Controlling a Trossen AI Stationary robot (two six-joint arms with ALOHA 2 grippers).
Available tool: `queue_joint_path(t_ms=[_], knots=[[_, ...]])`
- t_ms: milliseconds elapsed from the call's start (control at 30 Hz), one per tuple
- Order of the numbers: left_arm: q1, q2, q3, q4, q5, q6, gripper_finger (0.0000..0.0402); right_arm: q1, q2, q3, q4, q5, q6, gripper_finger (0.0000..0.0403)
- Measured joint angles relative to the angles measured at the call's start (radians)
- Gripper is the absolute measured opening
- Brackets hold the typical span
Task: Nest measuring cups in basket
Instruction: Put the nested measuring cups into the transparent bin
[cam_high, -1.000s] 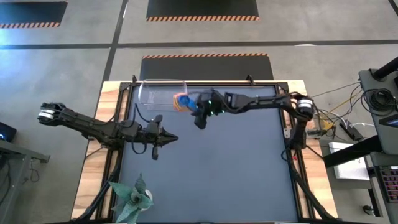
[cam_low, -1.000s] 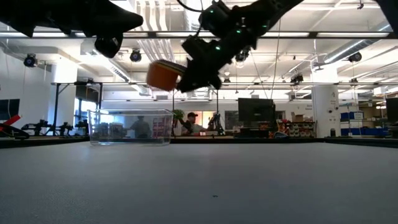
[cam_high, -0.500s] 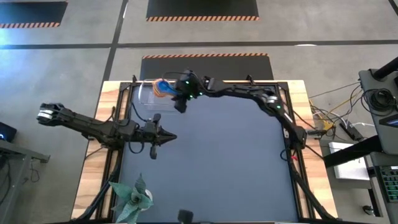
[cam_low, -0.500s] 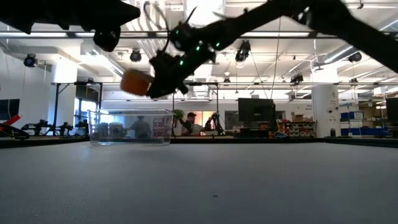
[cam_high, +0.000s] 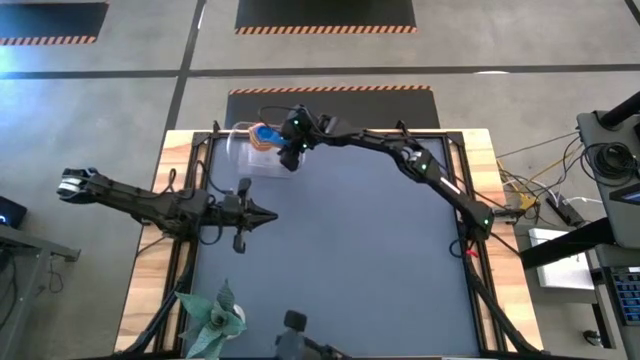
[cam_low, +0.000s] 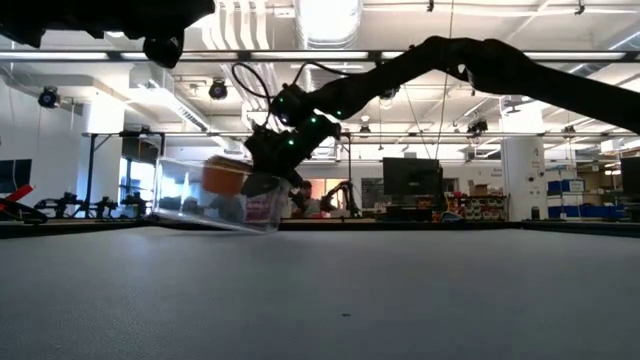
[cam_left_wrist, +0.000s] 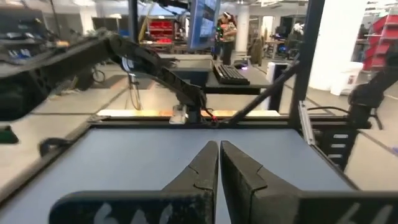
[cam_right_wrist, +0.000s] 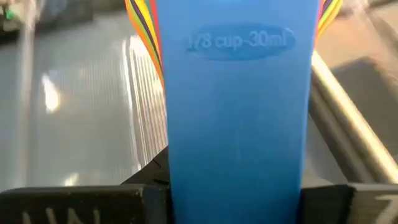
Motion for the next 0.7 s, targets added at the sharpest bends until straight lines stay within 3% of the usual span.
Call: queue_joint_path(t_ms=[300,500,700], knots=[[0.003,-0.016,0.0,0.003,-0.154,0.082,0.0,-0.007,0.0,-0.001,-0.037,-0.042,-0.043,0.0106],[0.004,-0.019,0.0,0.001,-0.165,0.085,0.0,-0.007,0.0,-0.001,-0.064,-0.039,-0.052,0.0109],[0.004,-0.019,0.0,-0.006,-0.165,0.06,0.0,-0.006,0.0,0.0,-0.058,-0.042,-0.034,0.0202]])
